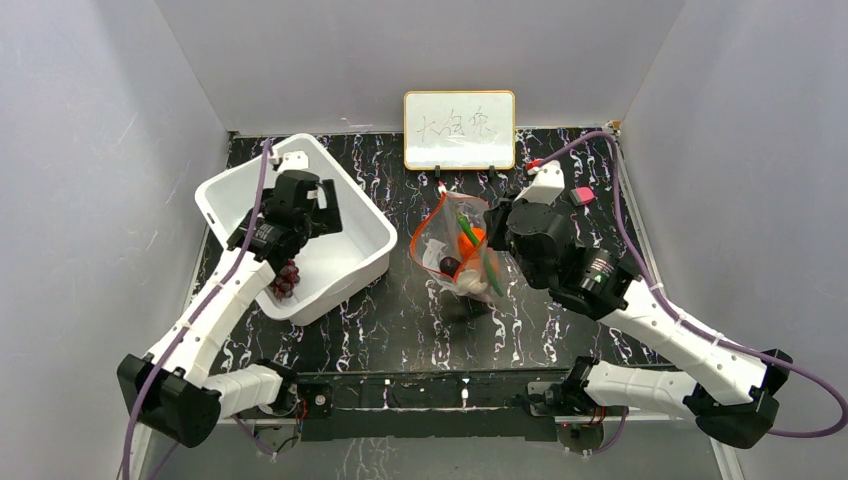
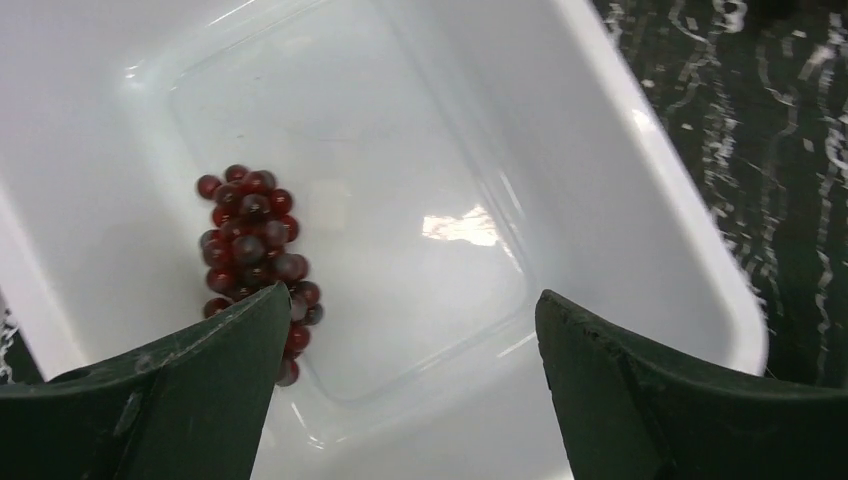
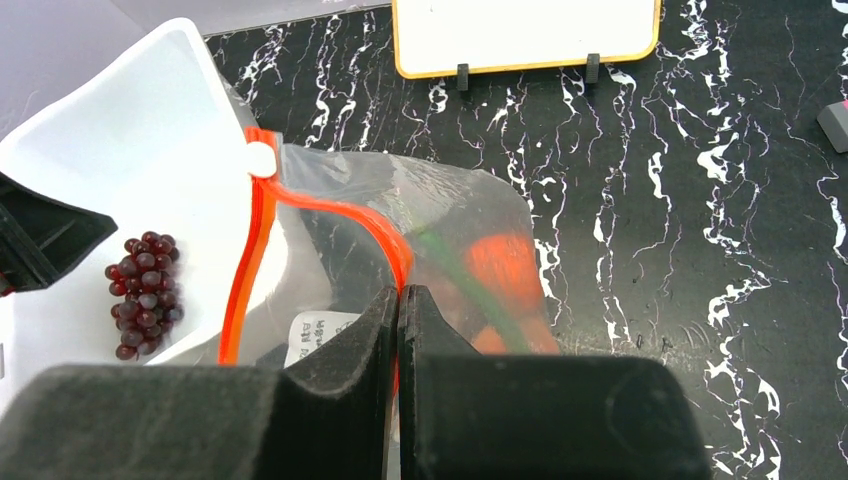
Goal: Place the food in the zip-top bag and seal the zipper
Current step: Pick up the fake fruit from the bin.
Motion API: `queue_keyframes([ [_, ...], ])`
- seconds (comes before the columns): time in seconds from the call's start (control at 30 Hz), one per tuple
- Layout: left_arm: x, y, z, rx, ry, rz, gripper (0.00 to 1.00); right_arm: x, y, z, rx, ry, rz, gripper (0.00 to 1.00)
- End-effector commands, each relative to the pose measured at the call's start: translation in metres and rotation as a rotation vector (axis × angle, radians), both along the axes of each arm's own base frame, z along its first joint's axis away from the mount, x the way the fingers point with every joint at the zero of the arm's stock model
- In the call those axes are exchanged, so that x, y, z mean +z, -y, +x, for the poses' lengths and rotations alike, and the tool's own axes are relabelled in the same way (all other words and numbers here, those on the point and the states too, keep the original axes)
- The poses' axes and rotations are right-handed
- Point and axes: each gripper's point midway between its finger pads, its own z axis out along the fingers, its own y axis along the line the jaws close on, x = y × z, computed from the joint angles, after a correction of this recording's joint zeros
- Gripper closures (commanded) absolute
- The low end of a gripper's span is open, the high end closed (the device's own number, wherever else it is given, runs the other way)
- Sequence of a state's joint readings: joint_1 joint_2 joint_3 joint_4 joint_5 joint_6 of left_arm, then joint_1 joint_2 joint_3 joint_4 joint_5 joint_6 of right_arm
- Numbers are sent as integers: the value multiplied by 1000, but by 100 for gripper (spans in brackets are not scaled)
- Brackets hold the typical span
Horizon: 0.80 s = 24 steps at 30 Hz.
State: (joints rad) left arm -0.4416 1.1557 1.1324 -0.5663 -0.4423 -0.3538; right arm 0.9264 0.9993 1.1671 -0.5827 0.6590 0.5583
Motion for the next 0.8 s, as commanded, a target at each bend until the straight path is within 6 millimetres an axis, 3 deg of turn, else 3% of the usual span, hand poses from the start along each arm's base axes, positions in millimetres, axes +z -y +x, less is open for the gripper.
queue_keyframes([
  [0.0,-23,-50,-4,132,-71,59,11,26,6,3,-29,79,77,100],
  [0.33,-74,-110,1,371,-201,30,12,30,10,2,-32,94,68,100],
  [0.77,-126,-128,11,409,-361,45,12,31,12,2,-37,104,62,100],
])
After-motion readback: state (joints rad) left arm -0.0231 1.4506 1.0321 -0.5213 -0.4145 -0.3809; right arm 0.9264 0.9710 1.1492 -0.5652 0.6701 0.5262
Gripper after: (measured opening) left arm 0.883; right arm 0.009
